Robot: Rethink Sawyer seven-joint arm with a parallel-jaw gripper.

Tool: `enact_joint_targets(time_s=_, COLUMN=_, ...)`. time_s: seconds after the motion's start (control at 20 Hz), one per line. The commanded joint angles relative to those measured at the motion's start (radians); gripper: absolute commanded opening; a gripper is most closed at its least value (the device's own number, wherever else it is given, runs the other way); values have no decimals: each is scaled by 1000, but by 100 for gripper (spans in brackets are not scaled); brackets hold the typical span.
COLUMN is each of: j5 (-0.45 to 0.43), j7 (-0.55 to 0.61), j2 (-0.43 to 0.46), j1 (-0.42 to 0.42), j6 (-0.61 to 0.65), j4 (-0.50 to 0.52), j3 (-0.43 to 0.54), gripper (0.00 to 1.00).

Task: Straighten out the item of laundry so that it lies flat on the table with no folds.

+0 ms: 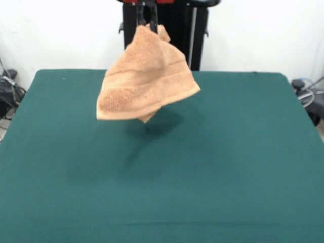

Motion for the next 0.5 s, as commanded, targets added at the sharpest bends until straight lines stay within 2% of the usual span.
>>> enact_joint_targets(time_s=0.05, j5=66, j7=-41, j2=-105, j1=-32, j6=100, j4=152, j3=123, gripper=0)
enact_joint_targets(time_s=0.3, j5=99, j7=-83, j2=-191, j1=-45, j6=170, j4=167, j3=114, gripper=0)
enact_joint_targets(time_s=0.5, j5=75, j7=-90, j2=-212, j1=-43, j6=207, j4=157, j3=92, gripper=0)
